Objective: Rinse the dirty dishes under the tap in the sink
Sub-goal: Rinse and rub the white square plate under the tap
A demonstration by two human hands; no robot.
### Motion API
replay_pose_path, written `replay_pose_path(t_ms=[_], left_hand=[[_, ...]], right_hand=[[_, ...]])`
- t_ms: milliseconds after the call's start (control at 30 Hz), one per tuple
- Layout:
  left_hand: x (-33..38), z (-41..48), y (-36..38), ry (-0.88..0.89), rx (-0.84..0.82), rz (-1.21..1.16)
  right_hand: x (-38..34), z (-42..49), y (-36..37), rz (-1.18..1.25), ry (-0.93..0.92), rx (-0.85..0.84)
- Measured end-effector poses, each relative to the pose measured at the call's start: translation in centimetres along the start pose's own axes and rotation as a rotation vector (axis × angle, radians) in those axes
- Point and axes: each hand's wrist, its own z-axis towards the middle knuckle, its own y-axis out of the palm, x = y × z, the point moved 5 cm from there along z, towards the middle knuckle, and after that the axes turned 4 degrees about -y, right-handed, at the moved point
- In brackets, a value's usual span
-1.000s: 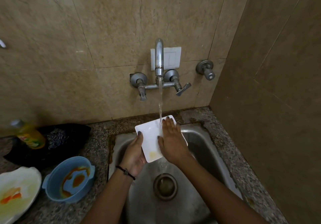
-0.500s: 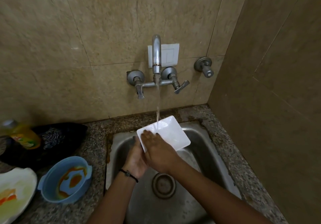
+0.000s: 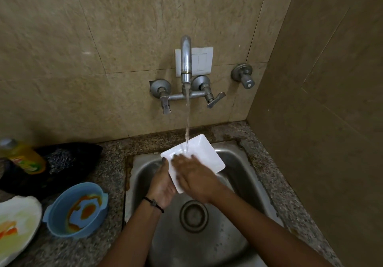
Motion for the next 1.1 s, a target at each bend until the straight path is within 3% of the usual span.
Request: replay_pose_path(t_ms=[100,133,300,433,500,600,767,900,933,1033,1100], left_hand=[[0.3,0.0,-0.1,0.028,-0.022,-0.004],[0.2,0.0,0.0,0.016,-0.022,0.001],[0.0,0.6,-0.4,-0.053,0.153,0.004],[1.6,0.1,-1.3,0.017,0.110,-0.007],[2.0,0.0,-1.4,0.059,0.085,0.009],[1.9,-0.2,-0.6,0.083,0.080,-0.014],[1.6,-0.1,-0.3,0.034,0.119,-0.050],[2.1,-0.3,-1.4,0.104,0.159,-0.020],[2.2,-0.3,-1.3,0.101,0.154,-0.016],[1.8,-0.7,-0.6,0.039,0.119,-0.021],[1.6,-0.7,-0.6,0.038,0.097,-0.007]], right_hand=[[3.2,-0.2,0.1,-0.063,0.245,0.060],[2.8,0.0,0.4,-0.040,0.239,0.049],[-2.5,-0.4,1.0,0.100,-0.011,-0.003],[-1.0,-4.1,1.2,-0.079,-0.169,-0.065],[1.2,-4.7,0.7,-0.235,-0.092,-0.010],[1.7,-4.3,-0.4,-0.241,0.156,0.115],[-2.6,-3.8,1.5,-0.128,-0.099,0.113],[2.0,-3.5,-0.1,-0.165,0.190,0.208],[1.7,-3.4,0.0,-0.143,0.174,0.176],[-0.8,-2.5,1.2,-0.059,-0.132,0.052],[0.0,-0.9,0.6,-0.034,-0.104,0.078]])
